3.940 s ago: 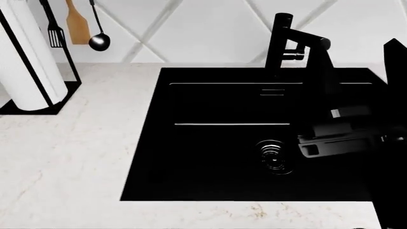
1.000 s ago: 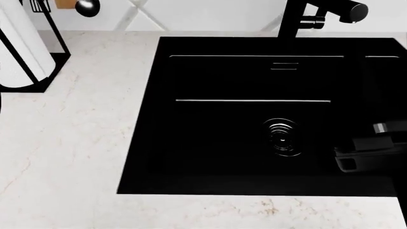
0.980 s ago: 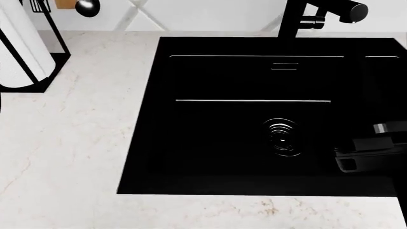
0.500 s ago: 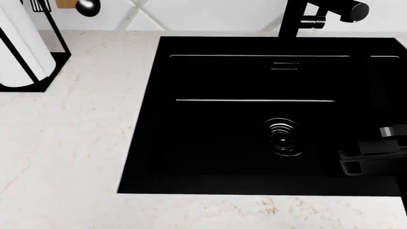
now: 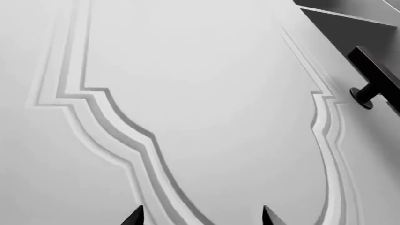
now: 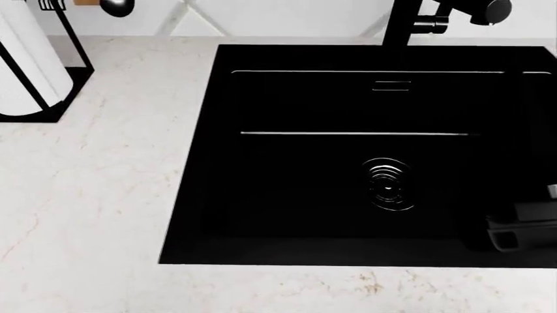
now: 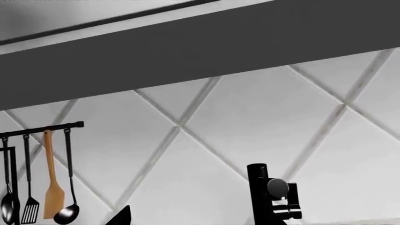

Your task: Pick the chili pepper, brussel sprout from the counter and place them in the cabinet. Then close the cabinet.

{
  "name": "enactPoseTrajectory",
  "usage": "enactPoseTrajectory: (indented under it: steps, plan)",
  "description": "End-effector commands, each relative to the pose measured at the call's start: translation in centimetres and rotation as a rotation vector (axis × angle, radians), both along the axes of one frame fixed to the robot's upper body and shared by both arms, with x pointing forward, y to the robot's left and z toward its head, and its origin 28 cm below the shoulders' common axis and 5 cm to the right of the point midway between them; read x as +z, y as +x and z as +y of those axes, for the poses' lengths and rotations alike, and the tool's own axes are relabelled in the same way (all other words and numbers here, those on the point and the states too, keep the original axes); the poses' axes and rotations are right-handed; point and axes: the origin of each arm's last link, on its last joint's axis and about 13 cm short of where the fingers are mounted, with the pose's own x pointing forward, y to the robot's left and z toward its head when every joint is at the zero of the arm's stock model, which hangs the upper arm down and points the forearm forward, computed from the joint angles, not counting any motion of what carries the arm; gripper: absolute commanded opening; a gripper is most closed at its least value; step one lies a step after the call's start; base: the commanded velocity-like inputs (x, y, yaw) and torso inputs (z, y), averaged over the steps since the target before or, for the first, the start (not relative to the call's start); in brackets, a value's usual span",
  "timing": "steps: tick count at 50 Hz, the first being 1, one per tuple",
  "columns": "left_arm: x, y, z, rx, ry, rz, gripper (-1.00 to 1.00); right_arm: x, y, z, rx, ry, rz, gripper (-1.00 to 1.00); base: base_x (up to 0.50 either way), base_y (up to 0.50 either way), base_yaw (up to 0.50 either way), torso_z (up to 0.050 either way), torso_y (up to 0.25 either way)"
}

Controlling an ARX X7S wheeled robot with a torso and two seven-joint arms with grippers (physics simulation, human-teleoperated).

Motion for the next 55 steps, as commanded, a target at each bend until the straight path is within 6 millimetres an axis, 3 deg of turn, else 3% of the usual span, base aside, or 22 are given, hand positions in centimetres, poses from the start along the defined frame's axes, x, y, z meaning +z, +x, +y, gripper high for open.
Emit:
enactPoseTrajectory:
  steps: [1, 10, 20, 33, 45, 55]
  plan:
    - [-4.1, 3.7, -2.4, 0.144, 0.063, 0.382, 1.0, -0.1, -0.3, -0.1, -0.002, 0.002, -0.001, 1.0, 0.02, -0.01, -0.01, 0.011, 0.0]
    - [-4.8, 4.1, -2.8, 0.153, 0.108, 0.413, 1.0, 0.0, -0.4, -0.1, -0.002, 0.002, -0.004, 1.0, 0.01, -0.01, -0.01, 0.003, -0.003]
    - [-9.0, 6.5, -3.5, 0.374, 0.321, 0.556, 1.0, -0.1, -0.4, -0.1, -0.007, 0.004, -0.002, 1.0, 0.01, 0.0, -0.01, 0.002, -0.007]
    - [-11.6, 7.7, -4.5, 0.368, 0.386, 0.584, 1.0, -0.5, -0.3, -0.2, -0.013, 0.01, -0.001, 1.0, 0.0, 0.0, -0.01, 0.0, -0.01]
    - [-11.8, 7.6, -5.2, 0.34, 0.389, 0.57, 1.0, -0.7, -0.4, -0.6, -0.019, 0.018, 0.006, 1.0, 0.0, 0.0, -0.01, 0.0, -0.01]
    - [-9.5, 6.3, -5.1, 0.267, 0.335, 0.543, 1.0, -0.7, -0.5, -0.6, -0.015, 0.021, 0.003, 1.0, 0.01, 0.0, -0.01, 0.0, -0.008]
